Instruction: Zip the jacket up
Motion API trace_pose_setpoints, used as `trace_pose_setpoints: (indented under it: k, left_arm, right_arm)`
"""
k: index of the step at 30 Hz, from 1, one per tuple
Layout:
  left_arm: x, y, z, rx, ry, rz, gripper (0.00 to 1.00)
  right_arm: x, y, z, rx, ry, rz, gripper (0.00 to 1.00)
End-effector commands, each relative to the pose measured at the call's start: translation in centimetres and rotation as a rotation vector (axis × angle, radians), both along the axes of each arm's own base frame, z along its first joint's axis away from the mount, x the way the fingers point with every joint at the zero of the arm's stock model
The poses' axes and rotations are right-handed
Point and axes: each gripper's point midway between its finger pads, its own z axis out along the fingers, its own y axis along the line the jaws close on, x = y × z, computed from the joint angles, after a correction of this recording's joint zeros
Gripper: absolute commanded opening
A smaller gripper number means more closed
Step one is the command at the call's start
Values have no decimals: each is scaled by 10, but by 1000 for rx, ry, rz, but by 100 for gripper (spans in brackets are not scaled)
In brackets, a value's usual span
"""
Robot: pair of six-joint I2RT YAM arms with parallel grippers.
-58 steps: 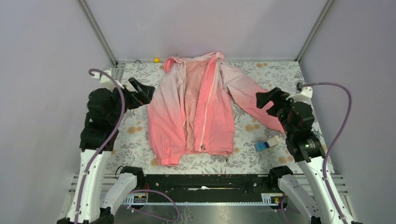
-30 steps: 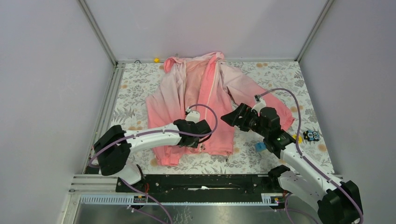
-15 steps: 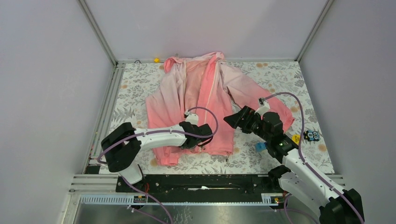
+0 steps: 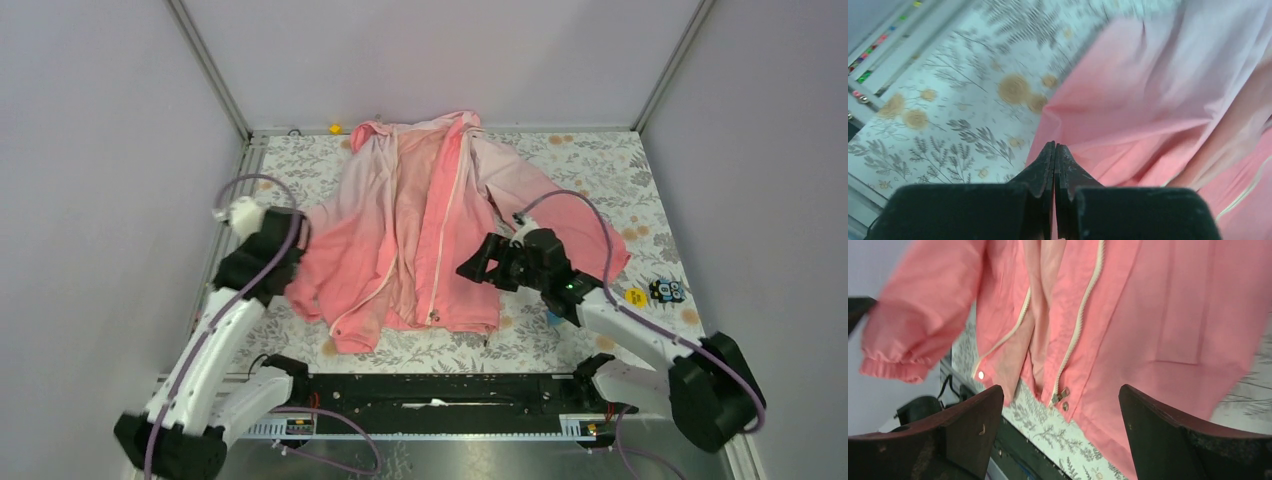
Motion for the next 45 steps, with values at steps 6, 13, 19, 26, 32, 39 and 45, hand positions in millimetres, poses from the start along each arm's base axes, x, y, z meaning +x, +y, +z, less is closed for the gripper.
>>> trace_pose_setpoints:
  k: [6, 13, 19, 26, 32, 39, 45]
  left_arm:
    - [-18, 73, 47, -95, -238, 308, 97]
    - [17, 11, 71, -217, -338, -113, 99]
    - [39, -78, -4, -509, -95, -489, 98]
    - [52, -124, -61, -642, -18, -647, 73]
    - [60, -151, -83, -549, 17, -688, 77]
    - [87, -142, -123, -462, 77, -584, 69]
    - [102, -139, -130, -440, 53, -545, 52]
  right_arm:
    - [-22, 85, 6, 45, -30, 250, 73]
    - [-17, 87, -28, -39, 15, 231, 47]
    - [-9, 96, -49, -49, 62, 221, 40]
    - [-14, 117, -65, 27, 151, 271, 37]
    - [-25, 124, -79, 84, 214, 305, 31]
    - [-30, 102, -96, -9, 209, 280, 34]
    - [-41, 92, -105, -15, 232, 268, 37]
